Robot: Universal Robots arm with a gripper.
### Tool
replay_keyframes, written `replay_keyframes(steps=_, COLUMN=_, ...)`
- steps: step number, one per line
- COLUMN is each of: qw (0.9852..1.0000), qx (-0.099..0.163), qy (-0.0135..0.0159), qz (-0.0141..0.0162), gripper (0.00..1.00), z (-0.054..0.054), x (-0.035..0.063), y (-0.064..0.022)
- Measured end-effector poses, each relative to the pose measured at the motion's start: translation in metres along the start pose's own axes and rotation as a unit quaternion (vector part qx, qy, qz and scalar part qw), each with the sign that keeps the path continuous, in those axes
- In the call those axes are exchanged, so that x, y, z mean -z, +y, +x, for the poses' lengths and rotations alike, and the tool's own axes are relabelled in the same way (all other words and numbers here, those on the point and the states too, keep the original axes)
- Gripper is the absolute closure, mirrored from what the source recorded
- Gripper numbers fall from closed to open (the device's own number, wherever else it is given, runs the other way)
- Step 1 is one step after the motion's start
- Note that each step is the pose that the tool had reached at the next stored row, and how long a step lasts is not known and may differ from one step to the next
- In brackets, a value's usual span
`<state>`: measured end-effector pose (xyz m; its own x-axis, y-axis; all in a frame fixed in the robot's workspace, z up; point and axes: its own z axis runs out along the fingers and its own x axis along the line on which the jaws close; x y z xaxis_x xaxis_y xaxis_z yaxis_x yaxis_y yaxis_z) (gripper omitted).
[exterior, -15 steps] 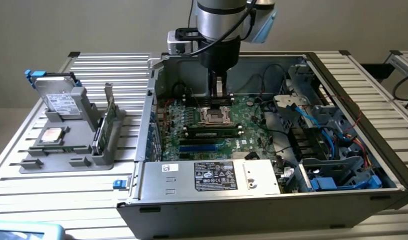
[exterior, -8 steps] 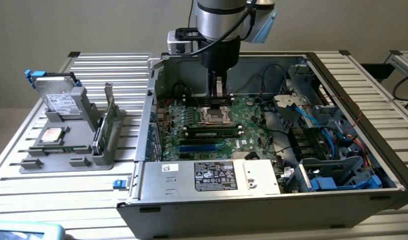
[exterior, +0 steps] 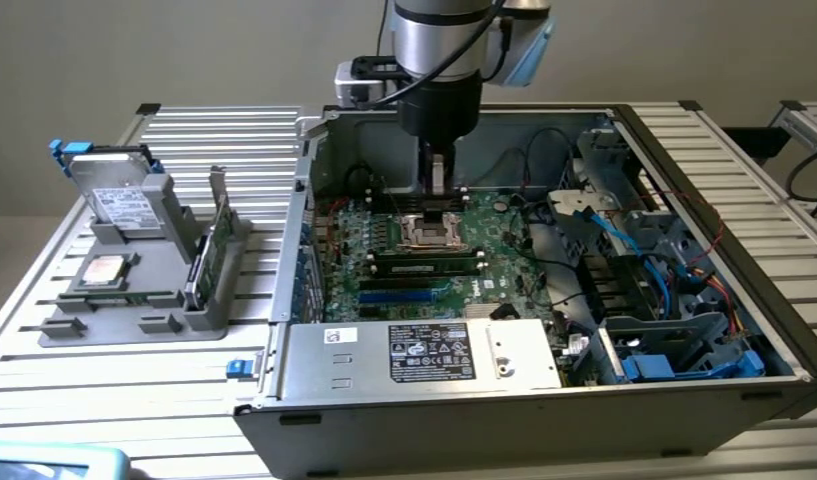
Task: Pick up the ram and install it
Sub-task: 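Press down the ram until it locks into place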
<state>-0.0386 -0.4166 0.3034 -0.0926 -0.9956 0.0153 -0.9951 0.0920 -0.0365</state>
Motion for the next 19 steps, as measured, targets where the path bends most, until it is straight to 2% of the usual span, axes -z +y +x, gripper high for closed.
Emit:
replay_keyframes(steps=5, qw=0.9995, qx=-0.033, qy=0.0017, qz=-0.0005, gripper=0.89, z=0.000, x=0.0038, y=0.0000)
replay_keyframes(steps=10, qw=0.9977, qx=-0.067, qy=0.0030, qz=-0.0010, gripper=0.89, z=0.000, x=0.0078, y=-0.0002)
replay_keyframes(steps=15, qw=0.9949, qx=-0.101, qy=0.0043, qz=-0.0016, gripper=0.89, z=0.000, x=0.0126, y=-0.0004)
replay_keyframes(steps=19, qw=0.9918, qx=-0.128, qy=0.0052, qz=-0.0020, gripper=0.89, z=0.000, x=0.0164, y=-0.0005)
